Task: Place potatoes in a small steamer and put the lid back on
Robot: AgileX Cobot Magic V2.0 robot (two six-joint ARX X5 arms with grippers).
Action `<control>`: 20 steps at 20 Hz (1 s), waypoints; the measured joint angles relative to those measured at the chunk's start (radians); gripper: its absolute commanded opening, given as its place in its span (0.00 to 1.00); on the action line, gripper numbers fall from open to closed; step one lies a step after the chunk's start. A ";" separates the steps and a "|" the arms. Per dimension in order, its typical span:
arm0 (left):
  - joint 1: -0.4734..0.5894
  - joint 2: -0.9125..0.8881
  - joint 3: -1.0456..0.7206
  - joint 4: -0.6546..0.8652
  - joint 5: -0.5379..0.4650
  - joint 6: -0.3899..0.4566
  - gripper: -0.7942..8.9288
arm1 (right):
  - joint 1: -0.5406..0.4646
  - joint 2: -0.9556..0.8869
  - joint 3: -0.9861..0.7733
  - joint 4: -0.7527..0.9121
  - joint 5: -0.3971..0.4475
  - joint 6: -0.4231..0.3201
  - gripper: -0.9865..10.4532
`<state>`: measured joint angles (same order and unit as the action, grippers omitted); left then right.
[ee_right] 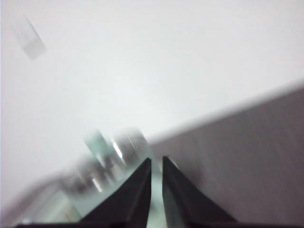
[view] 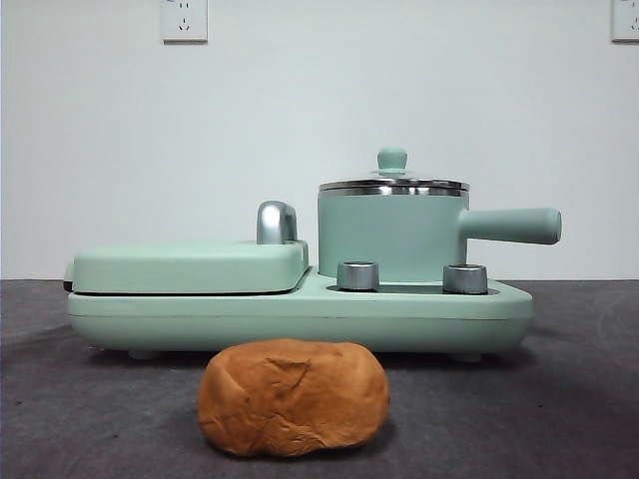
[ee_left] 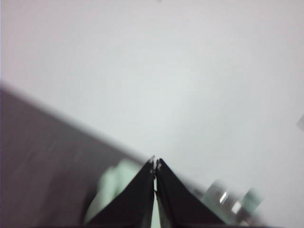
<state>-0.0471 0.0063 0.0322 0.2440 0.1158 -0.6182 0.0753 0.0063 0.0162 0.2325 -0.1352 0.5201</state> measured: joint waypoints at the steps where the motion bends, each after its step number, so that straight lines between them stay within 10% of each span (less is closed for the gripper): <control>1: 0.000 0.000 0.000 0.037 0.000 -0.001 0.09 | 0.000 0.000 0.000 0.040 0.000 0.007 0.09; 10: 0.000 0.044 0.214 -0.235 0.024 -0.048 0.09 | 0.000 0.086 0.256 -0.200 -0.050 0.028 0.09; 20: -0.001 0.296 0.546 -0.527 0.267 0.153 0.09 | 0.010 0.378 0.552 -0.384 -0.378 -0.188 0.09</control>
<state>-0.0479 0.3027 0.5777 -0.2829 0.3828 -0.4648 0.0856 0.3847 0.5678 -0.1516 -0.5137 0.3321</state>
